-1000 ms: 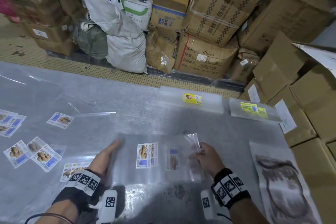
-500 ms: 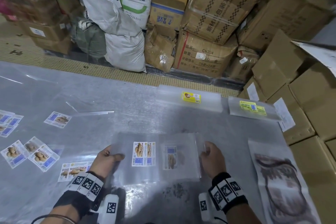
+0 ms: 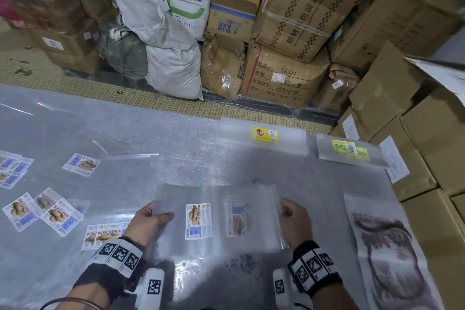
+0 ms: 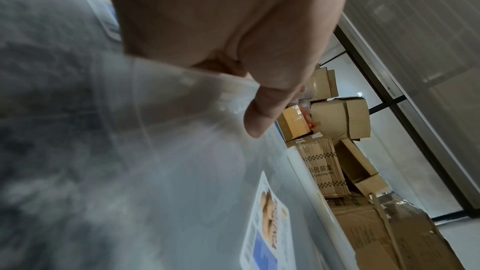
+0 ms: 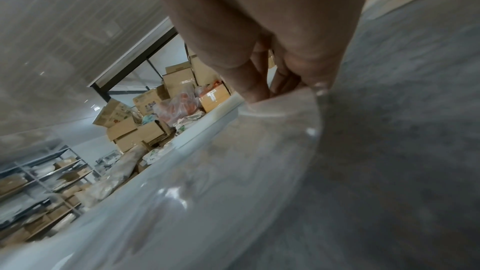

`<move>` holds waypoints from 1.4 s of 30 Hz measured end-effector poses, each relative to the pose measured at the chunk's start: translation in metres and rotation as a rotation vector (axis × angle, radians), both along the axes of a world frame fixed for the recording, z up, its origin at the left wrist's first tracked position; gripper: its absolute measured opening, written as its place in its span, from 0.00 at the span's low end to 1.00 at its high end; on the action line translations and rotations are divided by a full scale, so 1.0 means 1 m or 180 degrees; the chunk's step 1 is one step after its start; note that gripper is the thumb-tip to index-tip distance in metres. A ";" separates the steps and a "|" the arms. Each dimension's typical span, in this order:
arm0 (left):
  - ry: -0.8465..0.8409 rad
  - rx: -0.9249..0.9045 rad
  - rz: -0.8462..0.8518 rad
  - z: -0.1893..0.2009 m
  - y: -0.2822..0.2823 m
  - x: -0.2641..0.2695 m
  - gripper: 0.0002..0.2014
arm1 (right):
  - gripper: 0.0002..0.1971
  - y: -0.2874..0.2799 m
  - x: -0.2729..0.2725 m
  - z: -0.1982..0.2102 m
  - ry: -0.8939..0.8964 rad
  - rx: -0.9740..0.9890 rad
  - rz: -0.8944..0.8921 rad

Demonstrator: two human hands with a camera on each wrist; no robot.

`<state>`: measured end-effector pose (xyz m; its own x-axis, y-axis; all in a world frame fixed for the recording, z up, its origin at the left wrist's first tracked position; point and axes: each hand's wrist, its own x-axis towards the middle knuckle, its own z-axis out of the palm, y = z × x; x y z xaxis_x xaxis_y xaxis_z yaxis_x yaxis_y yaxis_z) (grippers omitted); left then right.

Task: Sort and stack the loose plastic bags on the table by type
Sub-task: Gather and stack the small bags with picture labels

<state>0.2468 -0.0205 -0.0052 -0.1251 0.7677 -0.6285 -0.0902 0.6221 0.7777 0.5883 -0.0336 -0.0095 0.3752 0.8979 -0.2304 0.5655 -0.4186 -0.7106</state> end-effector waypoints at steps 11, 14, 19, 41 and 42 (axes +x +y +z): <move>0.0326 -0.0053 0.0015 -0.003 0.002 0.002 0.07 | 0.14 -0.005 -0.011 -0.002 0.0295 -0.0040 -0.0262; 0.0457 -0.0020 0.0018 -0.001 0.009 0.003 0.05 | 0.12 -0.003 -0.014 0.000 0.0157 -0.0140 -0.0112; 0.0789 0.0207 0.0022 0.010 0.014 0.006 0.08 | 0.16 -0.005 -0.018 0.015 -0.0065 -0.0080 0.0265; 0.1189 0.0359 -0.0920 0.017 0.001 0.000 0.24 | 0.21 -0.014 -0.033 0.009 0.0142 -0.0168 -0.0283; 0.1185 0.0367 -0.0949 0.018 0.001 0.000 0.23 | 0.21 -0.014 -0.034 0.008 0.0157 -0.0193 -0.0278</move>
